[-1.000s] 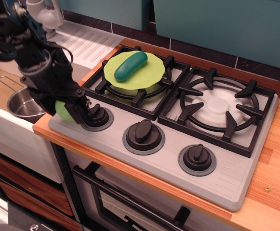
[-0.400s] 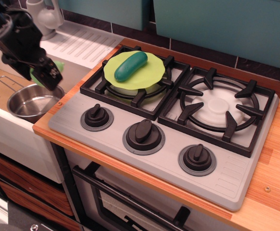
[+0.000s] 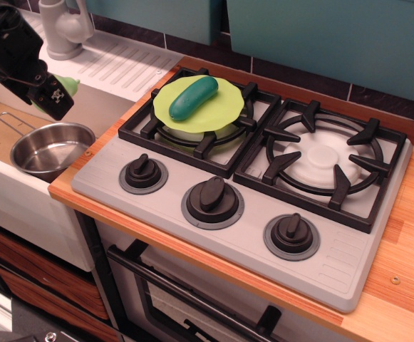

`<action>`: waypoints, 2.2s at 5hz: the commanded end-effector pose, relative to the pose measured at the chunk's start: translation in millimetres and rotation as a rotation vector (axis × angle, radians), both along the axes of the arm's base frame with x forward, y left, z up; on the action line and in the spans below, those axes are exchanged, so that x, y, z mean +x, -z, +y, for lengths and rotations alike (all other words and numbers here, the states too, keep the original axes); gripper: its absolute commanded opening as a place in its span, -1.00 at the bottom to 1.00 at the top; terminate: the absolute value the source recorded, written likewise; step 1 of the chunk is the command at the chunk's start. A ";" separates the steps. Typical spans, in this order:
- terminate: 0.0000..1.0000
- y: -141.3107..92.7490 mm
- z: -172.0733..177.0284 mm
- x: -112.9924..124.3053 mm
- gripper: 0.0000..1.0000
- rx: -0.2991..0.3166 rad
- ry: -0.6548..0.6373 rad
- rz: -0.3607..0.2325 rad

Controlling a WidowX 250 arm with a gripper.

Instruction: Put cucumber on plate and pear in pot or pan in sink

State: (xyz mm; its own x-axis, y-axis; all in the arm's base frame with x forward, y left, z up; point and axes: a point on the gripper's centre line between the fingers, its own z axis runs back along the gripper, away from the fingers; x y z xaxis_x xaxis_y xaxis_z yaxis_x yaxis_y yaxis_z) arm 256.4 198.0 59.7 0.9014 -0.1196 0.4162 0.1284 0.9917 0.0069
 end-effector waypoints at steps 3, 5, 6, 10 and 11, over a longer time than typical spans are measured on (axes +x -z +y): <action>-1.00 20.0 17.5 -3.2 -1.00 0.019 -0.076 0.023; -1.00 20.4 11.7 -11.1 1.00 0.023 -0.101 0.059; -1.00 14.2 10.1 -12.5 1.00 0.029 -0.102 0.072; -1.00 -76.5 -20.1 -17.7 1.00 0.130 -0.153 0.247; -1.00 -94.5 -26.8 -18.4 1.00 0.139 -0.157 0.280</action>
